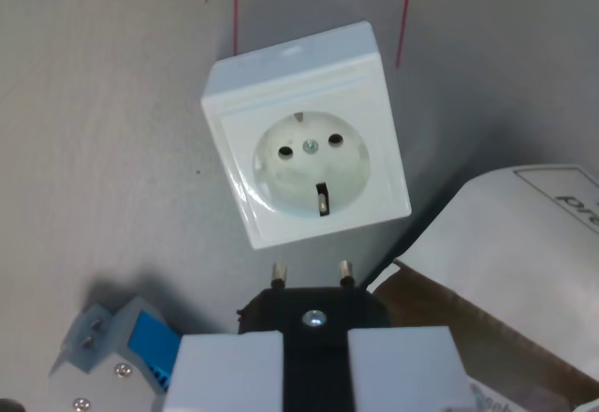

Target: Move above the white socket

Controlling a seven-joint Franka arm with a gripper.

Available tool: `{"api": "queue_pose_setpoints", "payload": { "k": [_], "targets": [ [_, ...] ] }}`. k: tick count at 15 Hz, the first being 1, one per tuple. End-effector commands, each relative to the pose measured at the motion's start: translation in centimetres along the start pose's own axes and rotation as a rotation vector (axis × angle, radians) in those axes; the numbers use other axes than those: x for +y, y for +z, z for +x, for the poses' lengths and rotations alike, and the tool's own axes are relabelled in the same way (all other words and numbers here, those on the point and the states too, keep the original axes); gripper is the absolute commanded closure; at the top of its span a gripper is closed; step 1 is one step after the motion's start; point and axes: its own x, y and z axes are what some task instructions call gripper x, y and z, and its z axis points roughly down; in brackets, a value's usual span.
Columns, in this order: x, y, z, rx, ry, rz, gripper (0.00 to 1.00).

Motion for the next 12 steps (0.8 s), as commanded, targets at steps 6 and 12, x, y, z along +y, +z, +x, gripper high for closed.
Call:
{"api": "queue_pose_setpoints", "payload": {
  "k": [6, 12],
  "targets": [
    [0.1, 2.4, 0.8, 0.04, -0.188, 0.016, 1.0],
    [0.2, 3.6, 1.3, 0.021, -0.193, 0.019, 1.0]
  ]
}}
